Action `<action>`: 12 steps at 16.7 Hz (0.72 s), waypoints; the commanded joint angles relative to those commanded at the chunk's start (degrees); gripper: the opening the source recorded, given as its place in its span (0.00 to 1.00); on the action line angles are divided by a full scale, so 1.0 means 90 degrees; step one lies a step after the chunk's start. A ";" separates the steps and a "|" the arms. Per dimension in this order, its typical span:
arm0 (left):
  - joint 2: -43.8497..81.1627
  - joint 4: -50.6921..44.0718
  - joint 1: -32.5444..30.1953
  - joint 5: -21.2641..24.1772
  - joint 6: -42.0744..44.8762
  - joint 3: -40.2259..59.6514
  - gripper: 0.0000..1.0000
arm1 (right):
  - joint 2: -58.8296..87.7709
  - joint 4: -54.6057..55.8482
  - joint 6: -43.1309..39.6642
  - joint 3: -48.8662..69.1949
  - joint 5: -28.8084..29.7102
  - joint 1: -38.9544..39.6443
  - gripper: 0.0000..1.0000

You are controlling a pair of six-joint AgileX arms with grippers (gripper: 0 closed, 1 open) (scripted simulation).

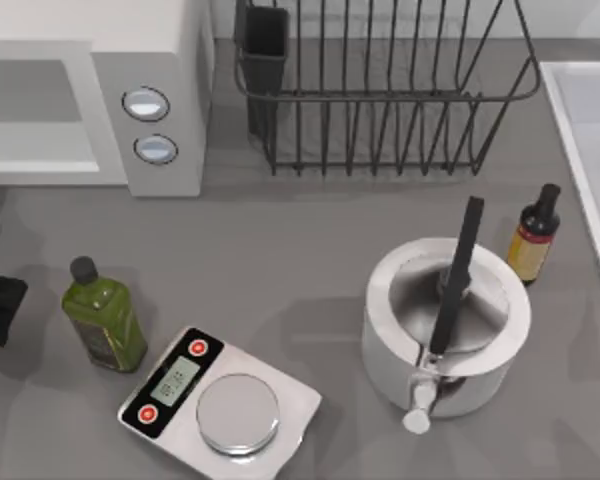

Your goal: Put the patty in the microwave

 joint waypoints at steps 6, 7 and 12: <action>0.0000 0.0000 0.0000 0.0000 0.0000 0.0000 0.47 | 0.0000 0.0000 0.0000 0.0000 0.0000 0.0000 1.00; 0.0000 0.0000 0.0000 0.0000 0.0000 0.0000 0.40 | 0.0000 0.0000 0.0000 0.0000 0.0000 0.0000 1.00; 0.0000 0.0000 0.0000 0.0000 0.0000 0.0000 0.02 | 0.0000 0.0000 0.0000 0.0000 0.0000 0.0000 1.00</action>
